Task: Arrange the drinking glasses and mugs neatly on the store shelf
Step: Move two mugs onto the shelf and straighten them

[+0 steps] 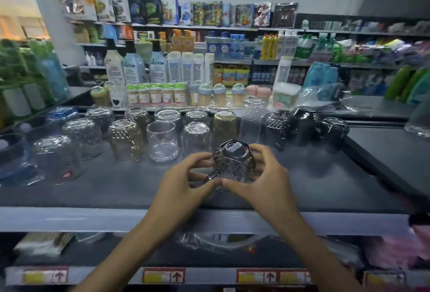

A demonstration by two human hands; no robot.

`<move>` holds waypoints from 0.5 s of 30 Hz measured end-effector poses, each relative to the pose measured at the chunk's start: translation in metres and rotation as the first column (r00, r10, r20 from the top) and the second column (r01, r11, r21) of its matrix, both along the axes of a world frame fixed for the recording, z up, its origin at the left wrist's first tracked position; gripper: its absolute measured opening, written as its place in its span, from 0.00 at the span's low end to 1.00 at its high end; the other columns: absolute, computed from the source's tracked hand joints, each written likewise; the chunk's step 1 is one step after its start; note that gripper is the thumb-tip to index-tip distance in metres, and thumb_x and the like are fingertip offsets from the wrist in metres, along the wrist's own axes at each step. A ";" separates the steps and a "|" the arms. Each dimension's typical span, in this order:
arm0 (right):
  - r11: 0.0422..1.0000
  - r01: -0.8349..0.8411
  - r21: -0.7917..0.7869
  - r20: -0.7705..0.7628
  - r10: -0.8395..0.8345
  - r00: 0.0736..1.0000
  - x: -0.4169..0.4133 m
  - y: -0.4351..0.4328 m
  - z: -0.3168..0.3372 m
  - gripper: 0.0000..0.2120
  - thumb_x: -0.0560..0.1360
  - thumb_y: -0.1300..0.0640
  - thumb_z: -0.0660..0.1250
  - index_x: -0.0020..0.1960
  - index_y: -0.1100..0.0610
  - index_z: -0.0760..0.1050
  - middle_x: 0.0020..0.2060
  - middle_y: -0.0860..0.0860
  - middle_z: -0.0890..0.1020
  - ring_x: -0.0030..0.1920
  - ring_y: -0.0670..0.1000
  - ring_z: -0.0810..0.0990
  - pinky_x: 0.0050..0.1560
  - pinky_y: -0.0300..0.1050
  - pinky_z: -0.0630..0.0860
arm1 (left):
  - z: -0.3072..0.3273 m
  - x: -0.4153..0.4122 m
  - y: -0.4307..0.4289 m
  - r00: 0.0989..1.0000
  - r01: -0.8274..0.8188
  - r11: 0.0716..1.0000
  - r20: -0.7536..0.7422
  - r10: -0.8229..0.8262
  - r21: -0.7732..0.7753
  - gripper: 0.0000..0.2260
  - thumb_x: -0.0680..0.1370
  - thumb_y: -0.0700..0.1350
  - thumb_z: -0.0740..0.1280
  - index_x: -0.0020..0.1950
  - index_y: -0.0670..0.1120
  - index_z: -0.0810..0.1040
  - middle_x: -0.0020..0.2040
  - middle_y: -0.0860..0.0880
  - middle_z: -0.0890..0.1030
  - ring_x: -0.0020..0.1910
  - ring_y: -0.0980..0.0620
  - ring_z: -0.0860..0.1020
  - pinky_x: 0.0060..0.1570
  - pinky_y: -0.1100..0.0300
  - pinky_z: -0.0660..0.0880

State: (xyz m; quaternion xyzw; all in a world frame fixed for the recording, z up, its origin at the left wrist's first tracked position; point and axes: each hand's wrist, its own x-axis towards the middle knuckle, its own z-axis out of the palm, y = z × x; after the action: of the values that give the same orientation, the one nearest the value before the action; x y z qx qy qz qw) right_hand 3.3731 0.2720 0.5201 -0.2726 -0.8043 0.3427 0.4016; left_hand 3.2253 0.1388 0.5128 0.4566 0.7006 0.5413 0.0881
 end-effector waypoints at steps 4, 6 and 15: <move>0.997 0.076 0.013 0.022 -0.076 0.997 0.031 0.040 0.003 0.41 0.53 0.36 0.84 0.61 0.40 0.70 0.49 0.37 0.82 0.50 0.39 0.83 0.52 0.45 0.83 | 0.003 0.030 0.051 0.998 0.056 0.998 0.026 -0.055 -0.009 0.20 0.72 0.46 0.79 0.59 0.62 0.78 0.56 0.55 0.85 0.49 0.59 0.85 0.51 0.55 0.83; 0.993 0.111 0.038 0.055 -0.113 0.992 0.046 0.060 0.006 0.41 0.54 0.38 0.85 0.61 0.42 0.70 0.46 0.35 0.79 0.48 0.35 0.80 0.50 0.34 0.79 | 0.004 0.044 0.078 0.994 0.087 0.996 0.070 -0.085 -0.029 0.20 0.73 0.43 0.78 0.58 0.61 0.78 0.56 0.53 0.85 0.45 0.56 0.86 0.48 0.52 0.83; 0.993 0.120 -0.008 0.143 -0.117 0.983 0.065 0.137 0.009 0.41 0.57 0.44 0.87 0.64 0.50 0.72 0.50 0.44 0.83 0.50 0.43 0.82 0.50 0.35 0.78 | 0.006 0.073 0.160 0.988 0.027 0.999 0.154 -0.019 -0.046 0.22 0.67 0.47 0.78 0.61 0.53 0.80 0.51 0.54 0.85 0.45 0.50 0.85 0.53 0.42 0.83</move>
State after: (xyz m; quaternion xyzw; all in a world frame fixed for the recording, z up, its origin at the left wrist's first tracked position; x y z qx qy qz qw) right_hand 3.4384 0.4087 0.5295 -0.3472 -0.8104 0.3045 0.3605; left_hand 3.2981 0.2987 0.5189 0.4195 0.6991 0.5568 0.1588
